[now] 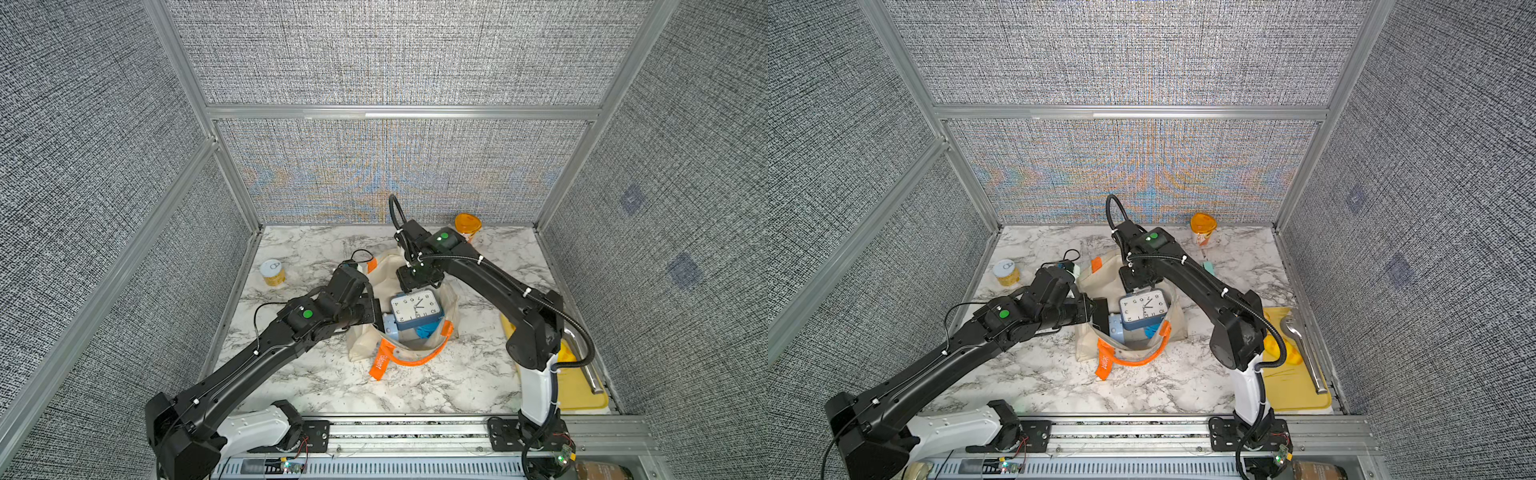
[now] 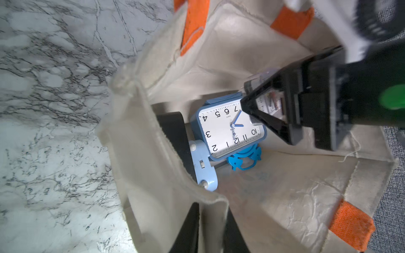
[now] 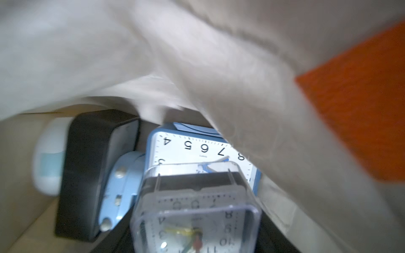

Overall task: Take the alarm clock out of the canvas bag
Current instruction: Move the canvas bag to the center of the board, then place the alarm at the center of the board.

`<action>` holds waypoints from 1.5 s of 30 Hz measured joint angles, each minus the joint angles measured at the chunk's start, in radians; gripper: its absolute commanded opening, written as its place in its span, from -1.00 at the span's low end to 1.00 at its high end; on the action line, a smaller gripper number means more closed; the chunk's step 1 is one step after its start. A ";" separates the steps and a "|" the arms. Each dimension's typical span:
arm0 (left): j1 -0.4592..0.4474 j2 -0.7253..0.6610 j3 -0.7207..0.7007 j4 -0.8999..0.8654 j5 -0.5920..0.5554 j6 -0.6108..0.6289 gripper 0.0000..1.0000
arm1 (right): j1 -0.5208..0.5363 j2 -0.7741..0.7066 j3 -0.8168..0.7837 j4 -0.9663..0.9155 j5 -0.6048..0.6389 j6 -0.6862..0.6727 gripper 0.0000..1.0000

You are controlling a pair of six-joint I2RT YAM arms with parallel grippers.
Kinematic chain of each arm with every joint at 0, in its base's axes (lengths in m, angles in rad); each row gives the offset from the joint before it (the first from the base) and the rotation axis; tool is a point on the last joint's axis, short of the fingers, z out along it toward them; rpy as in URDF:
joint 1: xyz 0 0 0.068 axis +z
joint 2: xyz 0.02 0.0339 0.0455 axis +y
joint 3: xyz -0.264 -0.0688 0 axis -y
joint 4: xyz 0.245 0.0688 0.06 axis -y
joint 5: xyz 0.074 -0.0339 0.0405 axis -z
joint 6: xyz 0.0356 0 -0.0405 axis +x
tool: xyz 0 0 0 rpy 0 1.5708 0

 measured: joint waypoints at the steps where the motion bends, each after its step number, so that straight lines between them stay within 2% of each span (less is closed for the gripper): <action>1: 0.000 -0.009 -0.003 -0.004 -0.016 0.005 -1.00 | 0.006 -0.007 0.035 -0.011 -0.006 -0.003 0.22; 10: 0.017 -0.046 0.040 -0.087 -0.150 0.053 -1.00 | -0.005 -0.122 0.210 -0.071 0.014 -0.021 0.22; 16: 0.093 -0.066 0.092 -0.166 -0.203 0.134 -1.00 | -0.090 -0.182 0.255 -0.086 0.027 -0.003 0.22; 23: 0.238 -0.120 0.091 -0.251 -0.266 0.243 -1.00 | -0.211 -0.245 0.082 -0.088 0.037 0.000 0.22; 28: 0.352 -0.140 0.056 -0.272 -0.292 0.264 -1.00 | -0.285 -0.245 -0.076 -0.039 0.056 -0.016 0.23; 32: 0.404 -0.170 0.020 -0.253 -0.302 0.271 -1.00 | -0.323 -0.200 -0.165 0.027 0.056 -0.026 0.22; 36: 0.417 -0.183 -0.012 -0.199 -0.274 0.278 -1.00 | -0.344 -0.098 -0.174 0.089 0.053 -0.024 0.23; 45: 0.419 -0.196 -0.056 -0.099 -0.180 0.301 -1.00 | -0.358 0.231 0.023 0.180 0.031 -0.008 0.24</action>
